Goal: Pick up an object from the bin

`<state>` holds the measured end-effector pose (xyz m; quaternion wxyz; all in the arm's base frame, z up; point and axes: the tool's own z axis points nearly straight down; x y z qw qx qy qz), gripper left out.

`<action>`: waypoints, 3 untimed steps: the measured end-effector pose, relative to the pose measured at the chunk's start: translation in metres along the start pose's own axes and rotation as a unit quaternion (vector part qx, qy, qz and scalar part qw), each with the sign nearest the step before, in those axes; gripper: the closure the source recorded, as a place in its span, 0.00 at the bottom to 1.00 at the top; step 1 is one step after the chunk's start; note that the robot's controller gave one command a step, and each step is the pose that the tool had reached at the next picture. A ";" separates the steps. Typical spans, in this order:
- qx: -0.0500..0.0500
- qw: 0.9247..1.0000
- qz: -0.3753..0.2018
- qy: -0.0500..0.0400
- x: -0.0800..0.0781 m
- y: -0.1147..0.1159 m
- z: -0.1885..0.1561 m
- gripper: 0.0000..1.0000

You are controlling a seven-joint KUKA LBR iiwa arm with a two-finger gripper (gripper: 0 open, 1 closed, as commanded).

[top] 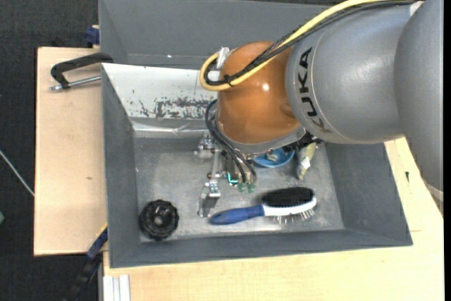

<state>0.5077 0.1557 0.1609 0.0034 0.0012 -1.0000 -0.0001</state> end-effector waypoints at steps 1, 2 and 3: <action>0.000 1.000 -0.007 -0.003 0.005 -0.098 0.088 0.00; -0.001 1.000 -0.010 -0.005 0.004 -0.092 0.084 1.00; -0.001 1.000 -0.024 -0.010 -0.009 -0.070 -0.045 1.00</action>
Offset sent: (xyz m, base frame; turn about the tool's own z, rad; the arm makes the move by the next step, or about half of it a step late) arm -0.0057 -0.0937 -0.0852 -0.0196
